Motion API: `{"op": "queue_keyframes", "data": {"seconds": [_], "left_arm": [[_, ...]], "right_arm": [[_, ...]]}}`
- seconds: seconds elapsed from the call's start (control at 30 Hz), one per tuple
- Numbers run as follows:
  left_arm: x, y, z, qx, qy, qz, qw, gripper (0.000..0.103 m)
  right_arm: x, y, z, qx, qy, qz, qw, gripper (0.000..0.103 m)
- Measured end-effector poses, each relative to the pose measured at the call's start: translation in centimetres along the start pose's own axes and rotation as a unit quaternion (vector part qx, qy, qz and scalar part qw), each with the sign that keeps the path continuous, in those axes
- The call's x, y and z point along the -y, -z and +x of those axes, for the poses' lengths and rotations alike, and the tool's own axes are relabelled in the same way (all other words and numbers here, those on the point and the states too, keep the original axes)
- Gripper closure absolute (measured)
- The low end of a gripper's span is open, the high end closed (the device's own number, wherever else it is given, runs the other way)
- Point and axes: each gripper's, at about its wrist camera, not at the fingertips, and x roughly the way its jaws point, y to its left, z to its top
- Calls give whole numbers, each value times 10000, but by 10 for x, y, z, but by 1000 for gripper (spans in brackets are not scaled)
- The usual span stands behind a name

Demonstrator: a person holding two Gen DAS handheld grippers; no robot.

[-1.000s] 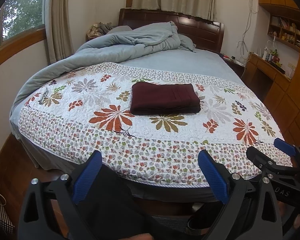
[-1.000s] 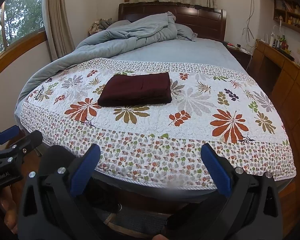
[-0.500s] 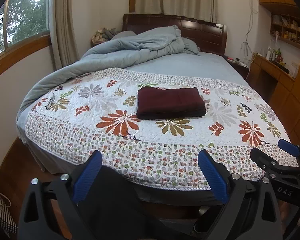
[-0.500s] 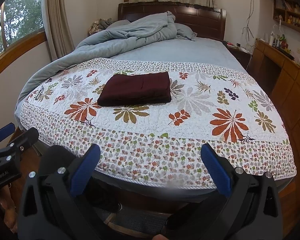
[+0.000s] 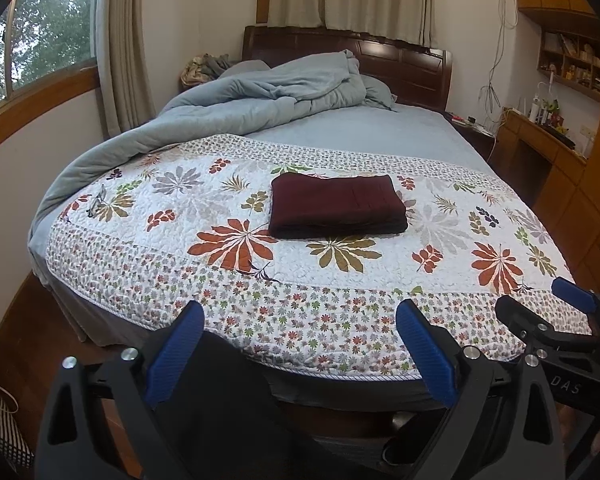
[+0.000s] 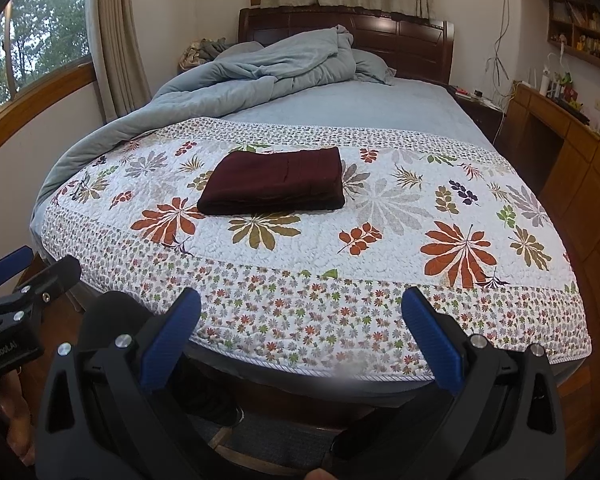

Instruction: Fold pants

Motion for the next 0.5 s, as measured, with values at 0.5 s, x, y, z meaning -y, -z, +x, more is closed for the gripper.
{"op": "queue_keyframes", "data": {"seconds": [0.5], "left_arm": [[0,1,0,-21,15,-10,10000,6]], "right_arm": [[0,0,1,-3,-4,-3,10000,3]]}}
